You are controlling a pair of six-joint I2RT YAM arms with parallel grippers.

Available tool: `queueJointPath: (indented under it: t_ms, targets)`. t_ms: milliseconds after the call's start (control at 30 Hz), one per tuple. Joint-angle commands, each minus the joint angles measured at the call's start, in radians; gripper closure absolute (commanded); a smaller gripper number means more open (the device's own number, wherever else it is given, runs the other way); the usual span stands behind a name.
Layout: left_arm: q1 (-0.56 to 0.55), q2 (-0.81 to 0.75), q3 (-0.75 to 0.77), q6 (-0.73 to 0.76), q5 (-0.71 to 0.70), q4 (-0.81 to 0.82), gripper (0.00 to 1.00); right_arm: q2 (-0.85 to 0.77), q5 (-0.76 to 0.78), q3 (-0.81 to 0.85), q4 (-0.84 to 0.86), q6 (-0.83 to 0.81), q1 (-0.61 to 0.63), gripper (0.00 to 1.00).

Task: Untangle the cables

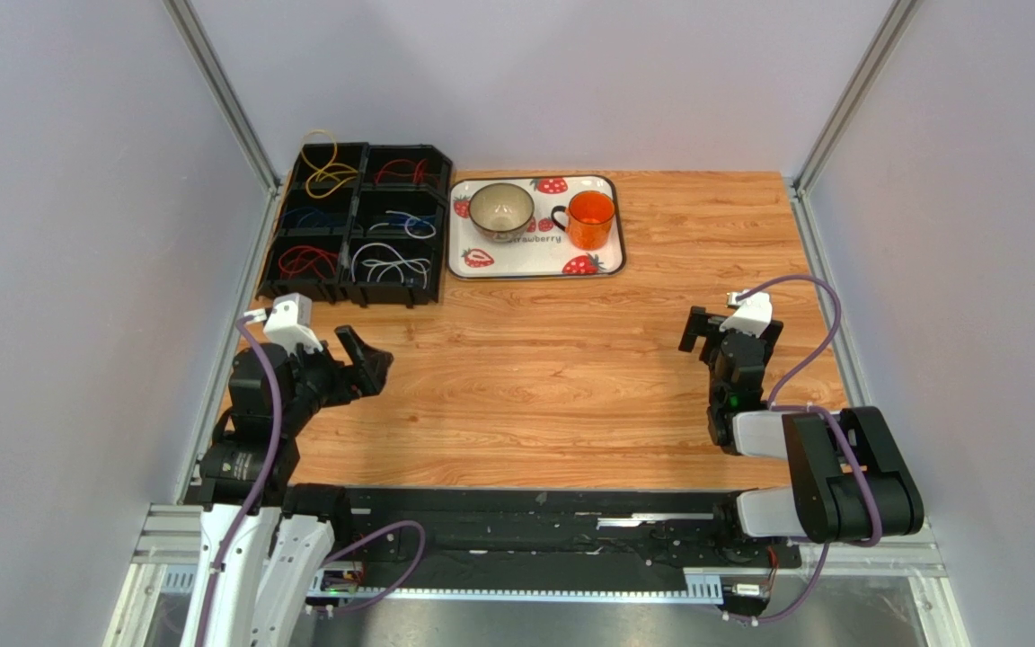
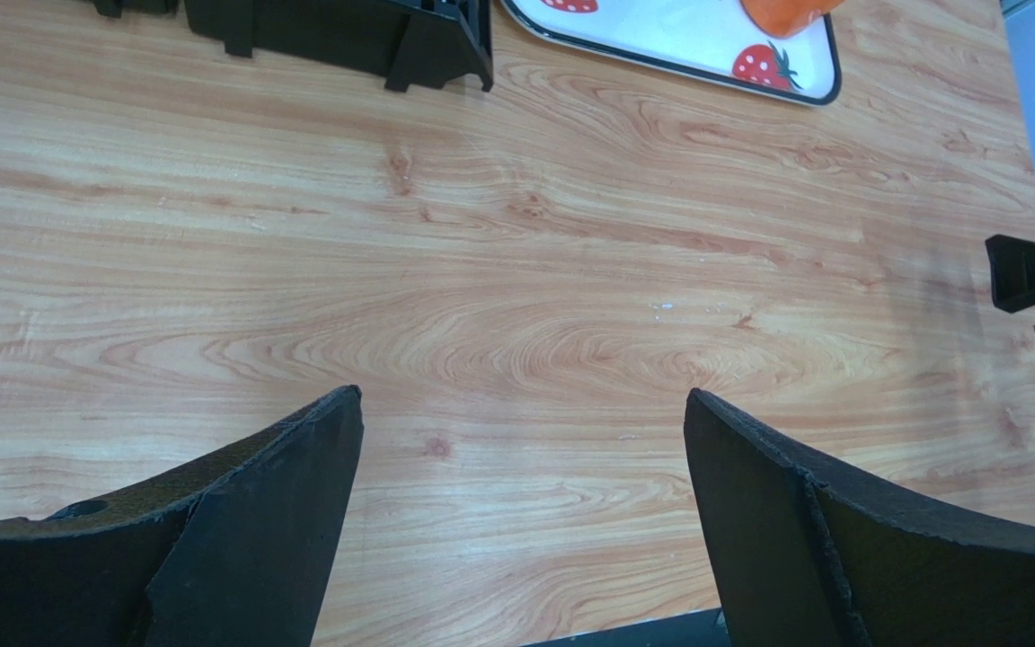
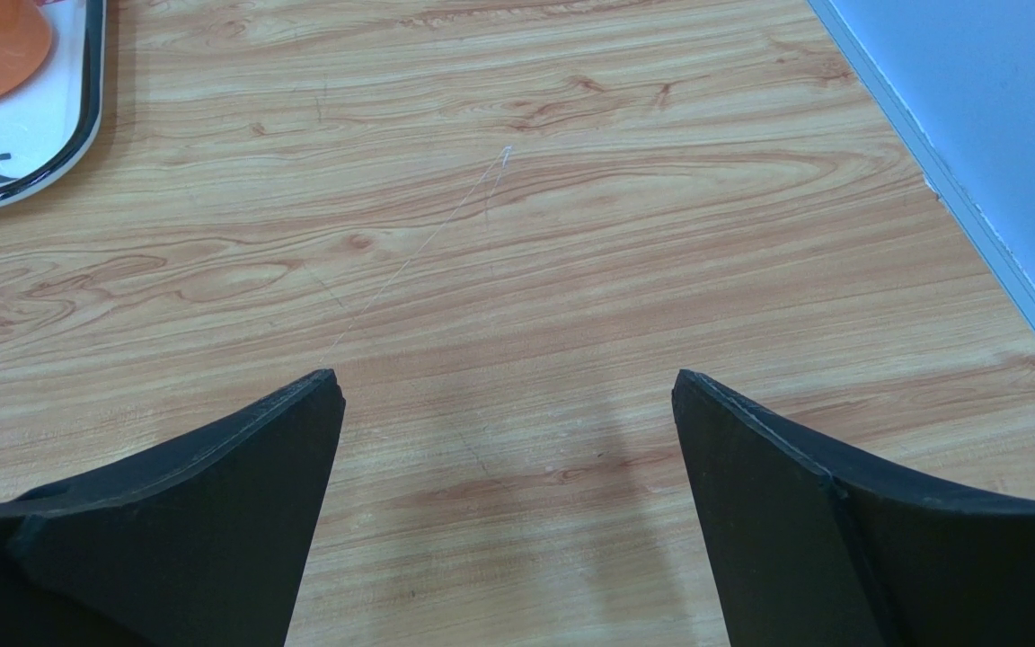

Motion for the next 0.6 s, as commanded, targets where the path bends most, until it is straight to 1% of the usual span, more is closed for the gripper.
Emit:
queueJointPath:
  t_ms: [0, 567]
  targets:
    - [-0.003, -0.004, 0.022, -0.010, 0.018, -0.003, 0.03, -0.020, -0.003, 0.030, 0.029, 0.014, -0.006, 0.00]
    - [-0.003, -0.002, 0.024, -0.021, 0.025, -0.003, 0.03, -0.017, -0.009, 0.029, 0.036, 0.009, -0.006, 0.00]
